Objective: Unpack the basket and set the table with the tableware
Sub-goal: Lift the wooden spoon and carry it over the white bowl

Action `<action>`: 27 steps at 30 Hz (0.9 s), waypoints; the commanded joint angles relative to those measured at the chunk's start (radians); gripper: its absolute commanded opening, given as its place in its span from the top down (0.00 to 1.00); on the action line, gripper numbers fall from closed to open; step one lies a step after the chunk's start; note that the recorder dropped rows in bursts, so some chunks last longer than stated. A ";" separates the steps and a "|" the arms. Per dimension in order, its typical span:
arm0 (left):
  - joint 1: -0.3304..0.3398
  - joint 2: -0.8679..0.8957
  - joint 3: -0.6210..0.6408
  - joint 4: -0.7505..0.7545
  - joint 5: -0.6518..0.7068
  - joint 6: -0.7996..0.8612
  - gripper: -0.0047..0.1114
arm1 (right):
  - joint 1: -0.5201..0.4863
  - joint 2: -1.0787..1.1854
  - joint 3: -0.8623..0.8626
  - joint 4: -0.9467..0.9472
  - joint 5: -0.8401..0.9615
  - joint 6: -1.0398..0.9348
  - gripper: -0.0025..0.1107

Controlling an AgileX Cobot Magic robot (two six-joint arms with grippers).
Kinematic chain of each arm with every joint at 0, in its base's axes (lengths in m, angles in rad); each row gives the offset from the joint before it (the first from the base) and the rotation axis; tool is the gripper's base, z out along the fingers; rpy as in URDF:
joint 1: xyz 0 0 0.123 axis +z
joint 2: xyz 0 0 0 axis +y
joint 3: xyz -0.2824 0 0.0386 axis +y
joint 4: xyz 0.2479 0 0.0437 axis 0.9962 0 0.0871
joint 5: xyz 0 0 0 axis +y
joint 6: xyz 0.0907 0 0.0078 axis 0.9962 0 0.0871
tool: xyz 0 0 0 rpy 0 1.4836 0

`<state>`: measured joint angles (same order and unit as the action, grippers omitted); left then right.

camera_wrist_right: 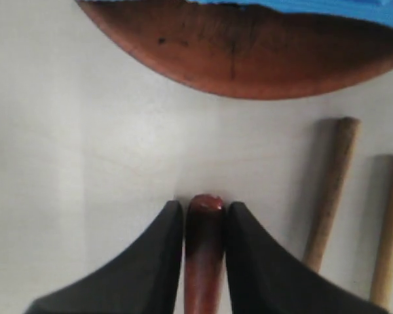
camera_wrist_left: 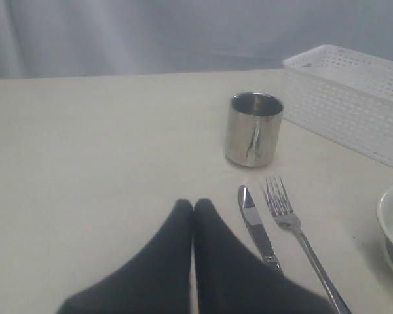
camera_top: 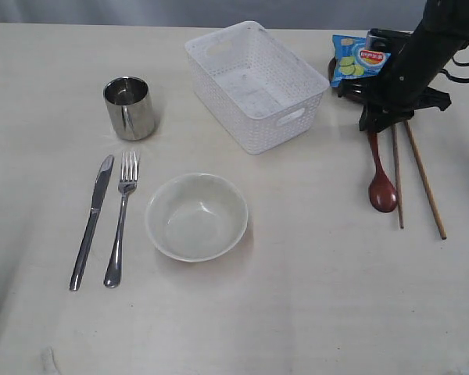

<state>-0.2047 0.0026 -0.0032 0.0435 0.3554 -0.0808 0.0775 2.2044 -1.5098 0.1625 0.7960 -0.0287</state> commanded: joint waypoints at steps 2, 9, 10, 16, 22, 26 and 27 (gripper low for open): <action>-0.005 -0.003 0.003 0.009 -0.011 -0.004 0.96 | -0.005 0.002 0.000 -0.018 -0.003 -0.028 0.98; -0.005 -0.003 0.003 0.009 -0.011 -0.004 0.96 | 0.001 -0.063 0.000 0.033 0.043 -0.052 0.98; -0.005 -0.003 0.003 0.009 -0.011 -0.004 0.96 | 0.003 -0.079 0.000 0.048 0.048 -0.062 0.98; -0.005 -0.003 0.003 0.009 -0.011 -0.004 0.96 | 0.009 -0.217 0.000 0.211 0.120 -0.156 0.98; -0.005 -0.003 0.003 0.009 -0.011 -0.004 0.96 | 0.046 -0.352 0.000 0.446 0.189 -0.291 0.98; -0.005 -0.003 0.003 0.009 -0.011 -0.004 0.96 | 0.153 -0.426 0.000 0.494 0.192 -0.350 0.98; -0.005 -0.003 0.003 0.009 -0.011 -0.004 0.96 | 0.183 -0.437 0.000 0.494 0.183 -0.354 0.98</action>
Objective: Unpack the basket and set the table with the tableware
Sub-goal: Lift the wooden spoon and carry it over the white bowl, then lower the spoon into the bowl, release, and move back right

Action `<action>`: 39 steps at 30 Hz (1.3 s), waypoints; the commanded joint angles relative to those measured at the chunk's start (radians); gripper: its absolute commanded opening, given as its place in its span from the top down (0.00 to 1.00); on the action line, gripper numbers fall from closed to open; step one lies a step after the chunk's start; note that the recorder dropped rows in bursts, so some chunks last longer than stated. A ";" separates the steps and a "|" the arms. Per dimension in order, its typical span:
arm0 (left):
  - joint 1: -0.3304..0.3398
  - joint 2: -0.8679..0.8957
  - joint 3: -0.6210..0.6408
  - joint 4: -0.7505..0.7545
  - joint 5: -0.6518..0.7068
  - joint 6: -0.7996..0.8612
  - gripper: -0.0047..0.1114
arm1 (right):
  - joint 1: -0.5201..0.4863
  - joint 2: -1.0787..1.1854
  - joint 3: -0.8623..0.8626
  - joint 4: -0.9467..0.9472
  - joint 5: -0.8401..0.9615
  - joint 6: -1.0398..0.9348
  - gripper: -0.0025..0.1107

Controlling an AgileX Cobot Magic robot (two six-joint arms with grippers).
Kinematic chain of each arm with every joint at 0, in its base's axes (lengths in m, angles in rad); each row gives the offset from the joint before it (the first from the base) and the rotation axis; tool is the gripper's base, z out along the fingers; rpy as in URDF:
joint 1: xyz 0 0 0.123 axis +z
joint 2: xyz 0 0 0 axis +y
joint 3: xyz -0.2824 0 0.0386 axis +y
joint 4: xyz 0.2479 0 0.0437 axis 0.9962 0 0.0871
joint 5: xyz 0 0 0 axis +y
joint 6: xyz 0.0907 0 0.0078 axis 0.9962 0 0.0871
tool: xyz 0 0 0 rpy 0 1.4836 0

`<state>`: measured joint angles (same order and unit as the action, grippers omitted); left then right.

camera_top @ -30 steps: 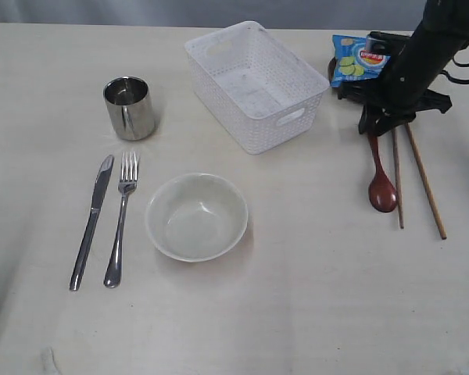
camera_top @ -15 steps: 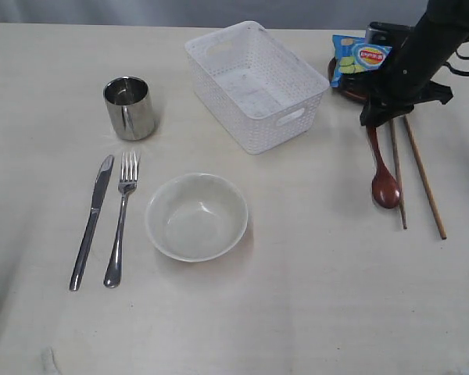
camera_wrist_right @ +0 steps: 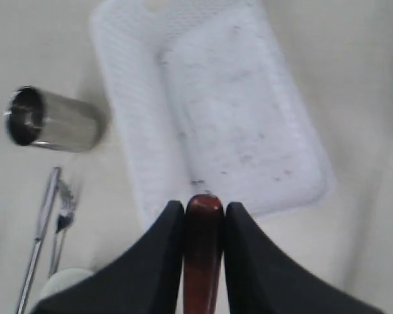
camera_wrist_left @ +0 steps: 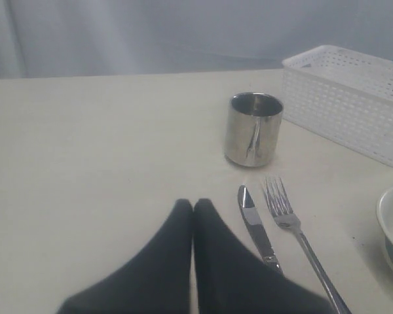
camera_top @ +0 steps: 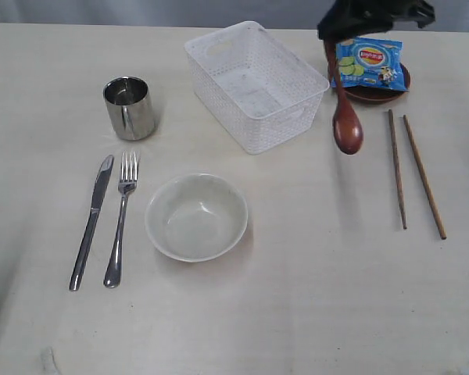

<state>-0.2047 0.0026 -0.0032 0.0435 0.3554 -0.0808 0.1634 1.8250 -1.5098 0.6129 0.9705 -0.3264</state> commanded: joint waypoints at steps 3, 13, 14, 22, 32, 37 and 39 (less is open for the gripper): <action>-0.005 -0.003 0.003 0.009 -0.011 -0.004 0.96 | 0.220 -0.075 0.000 0.044 -0.019 -0.062 0.98; -0.005 -0.003 0.003 0.009 -0.011 -0.004 0.96 | 0.558 0.012 0.002 -0.029 -0.205 -0.224 0.98; -0.005 -0.003 0.003 0.009 -0.011 -0.004 0.96 | 0.580 0.025 0.002 -0.038 -0.227 -0.237 0.98; -0.005 -0.003 0.003 0.009 -0.011 -0.004 0.96 | 0.654 0.126 0.000 -0.131 -0.287 -0.319 0.98; -0.005 -0.003 0.003 0.009 -0.011 -0.004 0.96 | 0.654 0.158 0.000 -0.122 -0.328 -0.409 0.98; -0.005 -0.003 0.003 0.009 -0.011 -0.004 0.96 | 0.654 0.160 0.000 -0.122 -0.283 -0.414 0.98; -0.005 -0.003 0.003 0.009 -0.011 -0.004 0.96 | 0.654 0.160 0.000 -0.122 -0.273 -0.414 0.98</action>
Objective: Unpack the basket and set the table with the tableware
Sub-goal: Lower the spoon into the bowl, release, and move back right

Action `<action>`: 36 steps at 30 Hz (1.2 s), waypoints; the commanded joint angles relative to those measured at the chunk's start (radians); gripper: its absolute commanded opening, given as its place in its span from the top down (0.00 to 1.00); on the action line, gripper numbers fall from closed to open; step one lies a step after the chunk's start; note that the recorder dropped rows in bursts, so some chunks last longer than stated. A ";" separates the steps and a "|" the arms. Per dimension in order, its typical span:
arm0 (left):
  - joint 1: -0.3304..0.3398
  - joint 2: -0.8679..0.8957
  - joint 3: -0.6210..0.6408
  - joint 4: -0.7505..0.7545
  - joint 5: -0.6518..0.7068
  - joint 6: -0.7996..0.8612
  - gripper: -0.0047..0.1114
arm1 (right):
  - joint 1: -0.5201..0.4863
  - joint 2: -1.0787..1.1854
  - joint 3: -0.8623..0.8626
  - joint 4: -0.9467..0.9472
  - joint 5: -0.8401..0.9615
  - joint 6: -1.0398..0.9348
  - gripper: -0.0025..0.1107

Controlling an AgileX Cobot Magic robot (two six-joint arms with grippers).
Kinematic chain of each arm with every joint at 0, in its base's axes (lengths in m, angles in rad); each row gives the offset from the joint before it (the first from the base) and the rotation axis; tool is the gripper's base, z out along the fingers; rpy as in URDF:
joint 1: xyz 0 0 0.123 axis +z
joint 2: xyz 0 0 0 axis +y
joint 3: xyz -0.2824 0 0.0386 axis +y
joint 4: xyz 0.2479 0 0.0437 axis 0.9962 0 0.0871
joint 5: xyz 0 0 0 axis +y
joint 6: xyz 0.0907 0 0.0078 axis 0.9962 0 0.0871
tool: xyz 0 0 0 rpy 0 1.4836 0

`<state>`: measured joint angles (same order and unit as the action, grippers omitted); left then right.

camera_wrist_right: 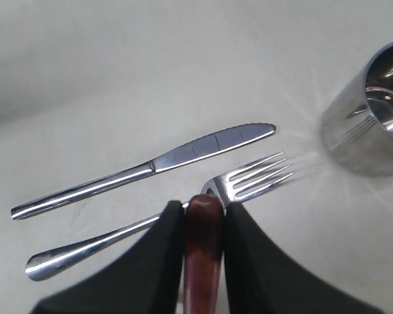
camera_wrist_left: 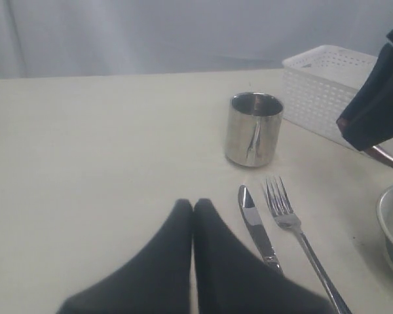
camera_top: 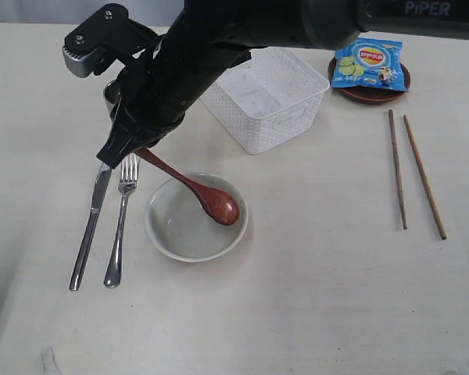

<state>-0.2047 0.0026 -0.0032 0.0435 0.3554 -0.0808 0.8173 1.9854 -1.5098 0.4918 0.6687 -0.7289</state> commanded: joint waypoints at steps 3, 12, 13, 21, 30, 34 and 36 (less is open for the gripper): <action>-0.005 -0.003 0.003 0.009 -0.011 -0.004 0.96 | 0.001 -0.001 0.000 -0.001 0.056 -0.012 0.98; -0.005 -0.003 0.003 0.009 -0.011 -0.004 0.96 | 0.001 -0.007 0.000 0.004 0.072 -0.012 0.63; -0.005 -0.003 0.003 0.009 -0.011 -0.004 0.96 | 0.001 -0.010 0.000 0.004 0.072 -0.012 0.58; -0.005 -0.003 0.003 0.009 -0.011 -0.004 0.96 | 0.001 -0.067 -0.026 0.004 0.055 -0.001 0.54; -0.005 -0.003 0.003 0.009 -0.011 -0.004 0.96 | -0.052 -0.180 -0.048 -0.174 0.094 0.155 0.57; -0.005 -0.003 0.003 0.009 -0.011 -0.004 0.96 | -0.164 -0.228 -0.048 -0.303 0.171 0.282 0.65; -0.005 -0.003 0.003 0.009 -0.011 -0.004 0.96 | -0.238 -0.239 -0.048 -0.317 0.194 0.338 0.68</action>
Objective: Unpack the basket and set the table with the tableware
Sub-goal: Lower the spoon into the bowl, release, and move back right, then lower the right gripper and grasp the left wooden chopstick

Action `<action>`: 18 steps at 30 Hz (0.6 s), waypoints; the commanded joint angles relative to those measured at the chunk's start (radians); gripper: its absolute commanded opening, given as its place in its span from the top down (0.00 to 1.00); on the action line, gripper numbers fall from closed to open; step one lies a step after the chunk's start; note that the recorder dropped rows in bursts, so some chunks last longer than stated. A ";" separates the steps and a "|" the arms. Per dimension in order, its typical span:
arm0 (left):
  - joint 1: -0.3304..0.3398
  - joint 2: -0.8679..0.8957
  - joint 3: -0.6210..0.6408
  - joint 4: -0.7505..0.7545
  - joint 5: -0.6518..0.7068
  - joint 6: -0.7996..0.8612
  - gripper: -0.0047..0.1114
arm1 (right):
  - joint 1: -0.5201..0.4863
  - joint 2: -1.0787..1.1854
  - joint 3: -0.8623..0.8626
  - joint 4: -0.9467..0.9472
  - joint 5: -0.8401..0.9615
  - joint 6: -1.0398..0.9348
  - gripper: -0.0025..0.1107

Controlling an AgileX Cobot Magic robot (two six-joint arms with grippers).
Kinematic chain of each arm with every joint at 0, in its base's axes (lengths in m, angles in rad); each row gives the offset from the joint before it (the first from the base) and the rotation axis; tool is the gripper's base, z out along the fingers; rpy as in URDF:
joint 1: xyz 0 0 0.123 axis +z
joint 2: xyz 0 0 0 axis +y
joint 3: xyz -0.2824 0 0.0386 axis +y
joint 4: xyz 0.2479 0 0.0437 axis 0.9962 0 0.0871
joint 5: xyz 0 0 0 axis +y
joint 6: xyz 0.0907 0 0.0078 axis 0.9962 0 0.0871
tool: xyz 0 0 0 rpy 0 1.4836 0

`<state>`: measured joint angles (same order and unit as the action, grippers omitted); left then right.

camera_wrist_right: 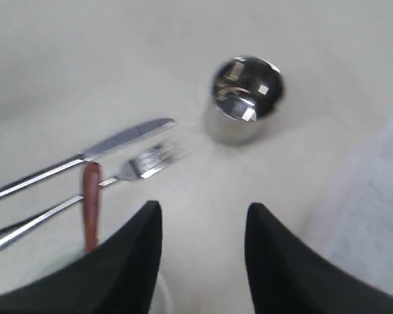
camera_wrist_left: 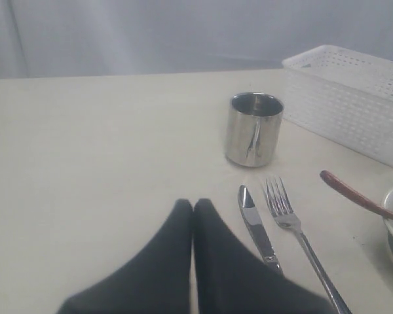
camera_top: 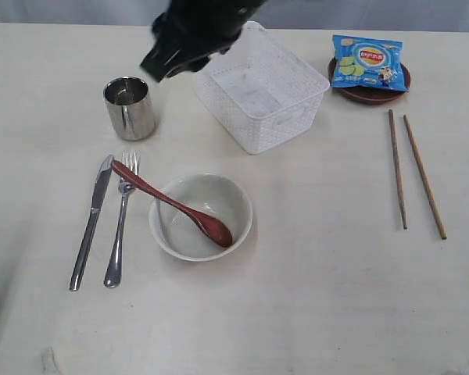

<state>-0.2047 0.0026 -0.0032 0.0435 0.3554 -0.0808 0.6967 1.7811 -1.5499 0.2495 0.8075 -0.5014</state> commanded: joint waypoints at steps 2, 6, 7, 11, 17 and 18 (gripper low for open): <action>-0.005 -0.003 0.003 0.009 -0.011 -0.004 0.96 | -0.204 -0.035 -0.008 -0.075 0.082 0.148 0.67; -0.005 -0.003 0.003 0.009 -0.011 -0.004 0.96 | -0.367 -0.020 -0.006 -0.075 0.139 0.228 0.67; -0.005 -0.003 0.003 0.009 -0.011 -0.004 0.96 | -0.406 -0.009 -0.006 -0.075 0.152 0.250 0.67; -0.005 -0.003 0.003 0.009 -0.011 -0.004 0.96 | -0.516 0.061 -0.006 -0.075 0.209 0.321 0.67; -0.005 -0.003 0.003 0.009 -0.011 -0.004 0.96 | -0.575 0.239 -0.006 -0.082 0.298 0.410 0.67; -0.005 -0.003 0.003 0.009 -0.011 -0.004 0.96 | -0.575 0.269 -0.006 -0.092 0.303 0.415 0.67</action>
<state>-0.2047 0.0026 -0.0032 0.0435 0.3554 -0.0808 0.1297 1.9817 -1.5504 0.1709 1.0834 -0.1177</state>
